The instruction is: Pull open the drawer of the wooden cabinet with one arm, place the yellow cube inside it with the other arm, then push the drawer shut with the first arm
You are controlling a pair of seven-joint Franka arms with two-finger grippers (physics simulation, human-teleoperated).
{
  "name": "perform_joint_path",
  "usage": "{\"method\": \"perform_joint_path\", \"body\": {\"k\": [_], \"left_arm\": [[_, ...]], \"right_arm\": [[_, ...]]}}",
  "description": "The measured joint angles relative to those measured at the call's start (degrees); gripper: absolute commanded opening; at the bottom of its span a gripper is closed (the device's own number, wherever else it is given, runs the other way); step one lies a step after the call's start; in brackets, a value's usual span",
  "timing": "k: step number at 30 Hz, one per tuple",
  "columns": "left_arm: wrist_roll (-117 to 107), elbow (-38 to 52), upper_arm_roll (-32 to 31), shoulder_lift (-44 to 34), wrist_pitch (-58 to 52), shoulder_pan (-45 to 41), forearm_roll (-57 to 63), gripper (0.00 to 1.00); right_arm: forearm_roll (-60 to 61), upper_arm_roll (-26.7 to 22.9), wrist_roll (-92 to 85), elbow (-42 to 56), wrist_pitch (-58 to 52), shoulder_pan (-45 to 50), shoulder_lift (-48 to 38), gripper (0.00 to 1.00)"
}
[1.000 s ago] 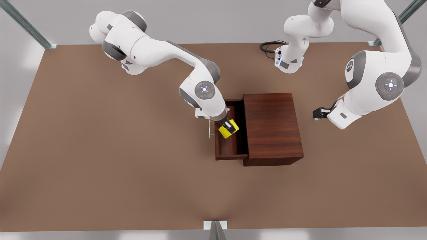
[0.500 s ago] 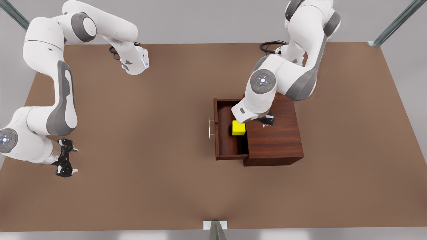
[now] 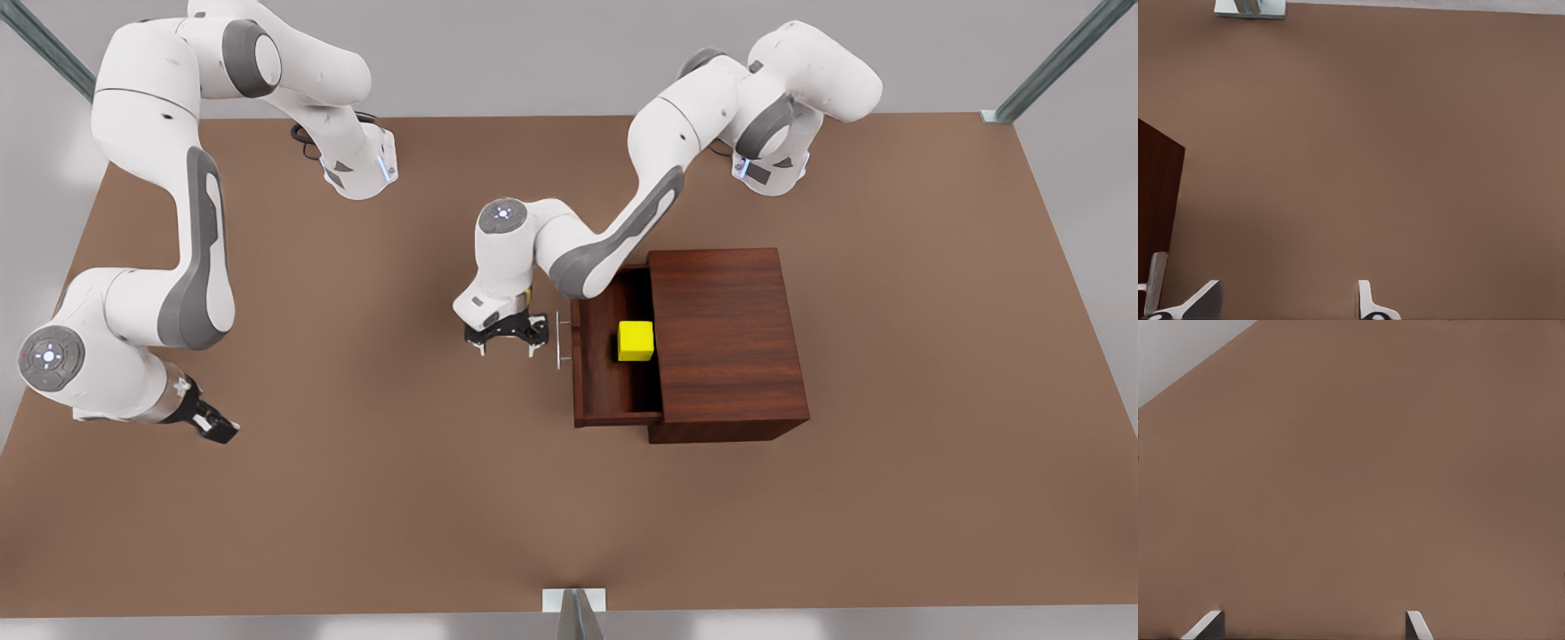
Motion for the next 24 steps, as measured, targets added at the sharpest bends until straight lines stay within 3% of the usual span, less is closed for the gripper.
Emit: {"method": "perform_joint_path", "body": {"k": [24], "left_arm": [[-12.38,-5.36,1.68,-0.76,-7.72,3.45,2.00,1.00]], "right_arm": [[0.08,0.08,-22.27,0.00,-0.17,0.09,0.62,1.00]]}}
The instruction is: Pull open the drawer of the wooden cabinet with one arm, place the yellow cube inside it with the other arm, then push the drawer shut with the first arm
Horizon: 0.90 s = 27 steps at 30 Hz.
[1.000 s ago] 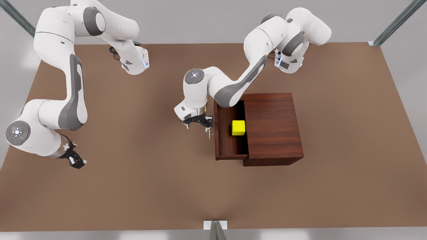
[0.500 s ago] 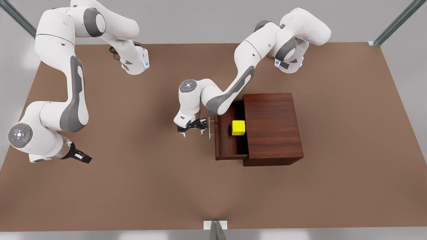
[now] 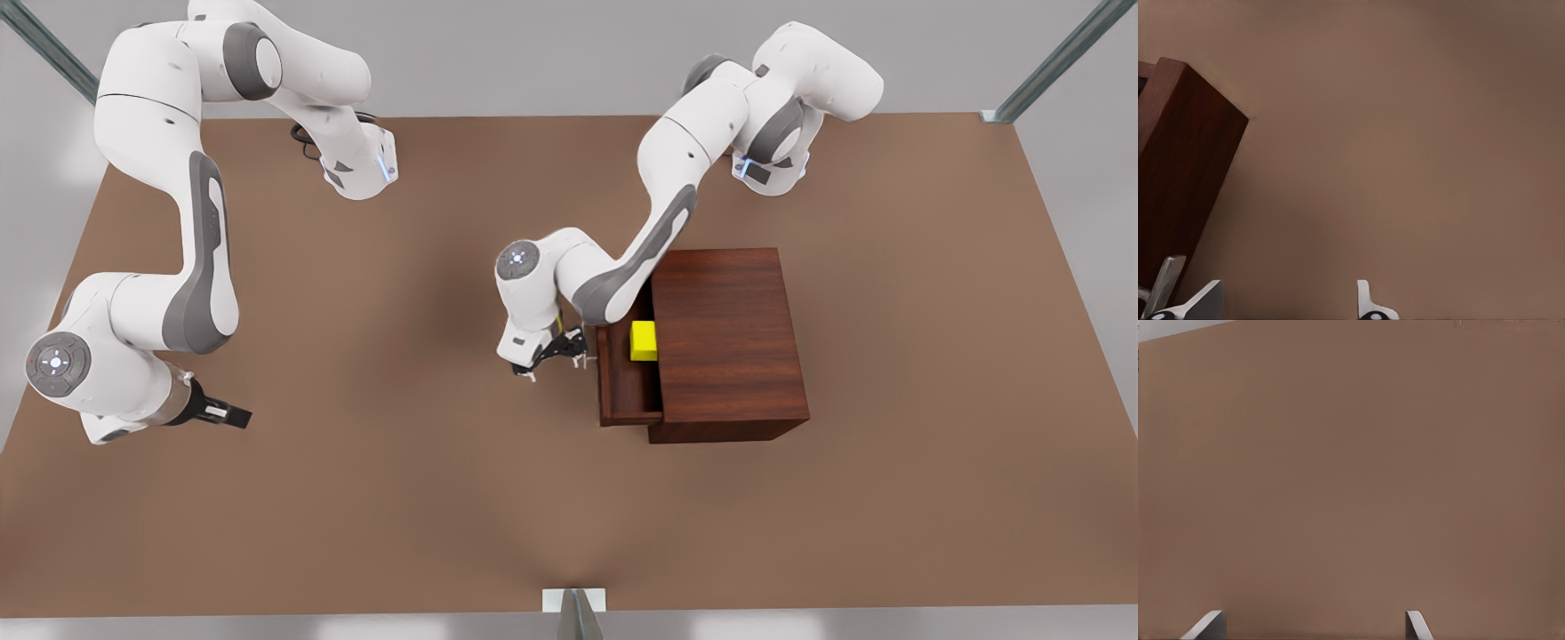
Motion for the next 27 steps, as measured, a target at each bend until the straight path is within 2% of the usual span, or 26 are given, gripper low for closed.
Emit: {"method": "perform_joint_path", "body": {"k": [13,27], "left_arm": [[7.53,-0.84,-0.17,-2.40,-7.95,6.49,-2.04,1.00],[16.60,-1.29,-0.18,-3.25,-10.49,9.65,-2.50,1.00]], "right_arm": [[-0.01,0.01,-4.05,0.02,0.00,0.00,0.00,1.00],[-0.01,0.00,-6.11,0.18,0.00,0.00,0.00,1.00]]}}
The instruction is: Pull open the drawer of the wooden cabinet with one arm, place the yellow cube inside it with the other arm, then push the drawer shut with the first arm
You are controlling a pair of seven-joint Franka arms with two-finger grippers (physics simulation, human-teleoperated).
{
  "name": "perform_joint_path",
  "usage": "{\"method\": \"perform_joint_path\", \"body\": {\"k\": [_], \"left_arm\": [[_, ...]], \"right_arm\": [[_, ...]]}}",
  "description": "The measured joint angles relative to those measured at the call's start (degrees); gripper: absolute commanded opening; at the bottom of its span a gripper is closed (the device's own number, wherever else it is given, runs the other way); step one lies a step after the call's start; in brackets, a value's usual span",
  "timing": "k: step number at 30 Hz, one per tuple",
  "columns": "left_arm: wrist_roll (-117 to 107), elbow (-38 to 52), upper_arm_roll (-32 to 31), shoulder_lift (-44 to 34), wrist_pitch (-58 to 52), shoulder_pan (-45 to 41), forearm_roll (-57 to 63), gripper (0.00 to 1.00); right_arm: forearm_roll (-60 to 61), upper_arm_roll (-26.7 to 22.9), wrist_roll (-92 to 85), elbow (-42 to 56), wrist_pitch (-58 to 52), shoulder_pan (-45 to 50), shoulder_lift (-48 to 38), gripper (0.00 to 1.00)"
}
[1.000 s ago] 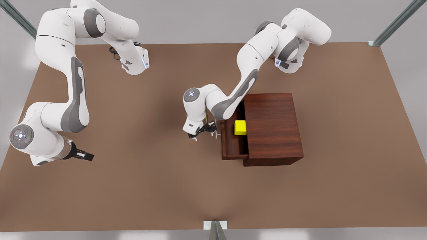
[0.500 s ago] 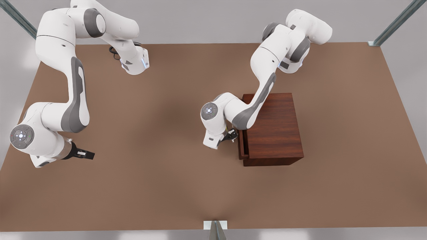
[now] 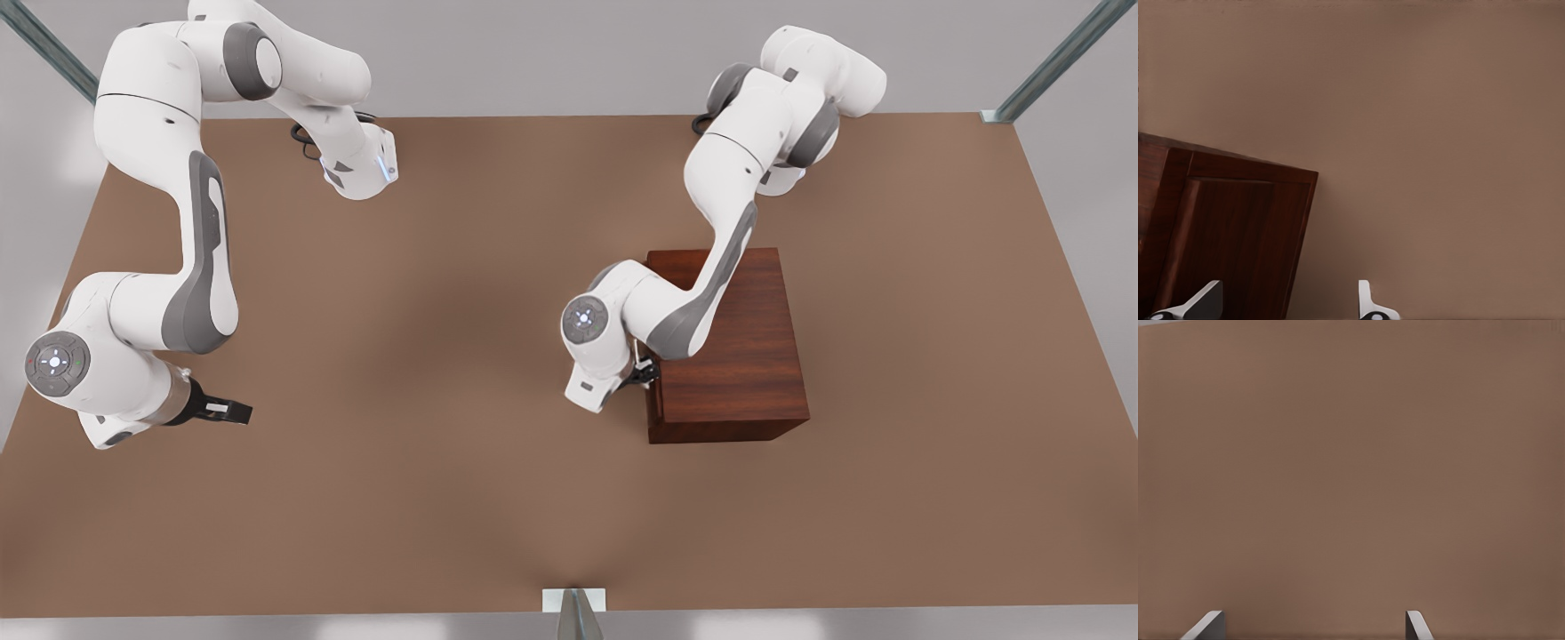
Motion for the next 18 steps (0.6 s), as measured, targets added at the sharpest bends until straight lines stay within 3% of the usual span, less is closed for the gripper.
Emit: {"method": "perform_joint_path", "body": {"k": [3,5,6,8,11,13,18], "left_arm": [[1.72,0.50,-0.04,-3.31,-1.73,0.21,-0.01,1.00],[3.03,0.90,-0.02,-12.92,-5.41,2.38,-0.94,1.00],[4.56,0.99,0.04,-18.34,-7.91,6.53,-1.77,1.00],[9.99,0.07,0.19,-24.26,-12.14,22.80,-6.81,1.00],[17.38,-20.75,0.74,-36.74,-11.20,32.02,-12.38,1.00],[21.22,-24.75,0.99,-38.92,-9.75,32.58,-14.03,1.00],[29.00,-23.19,1.00,-38.04,-7.90,32.00,-15.67,1.00]], "right_arm": [[0.00,0.00,-0.23,0.00,0.00,0.00,0.00,1.00],[0.00,0.00,-0.36,0.00,0.00,0.00,0.00,1.00],[0.00,0.00,-0.43,0.00,0.00,0.00,0.00,1.00],[0.00,0.00,-0.54,0.00,0.00,0.00,0.00,1.00],[-0.02,0.00,-0.69,0.00,0.00,-0.03,0.00,1.00],[-0.01,0.00,-0.77,0.00,0.00,-0.07,0.00,1.00],[-0.06,-0.01,-0.95,0.00,0.00,-0.08,0.00,1.00]]}}
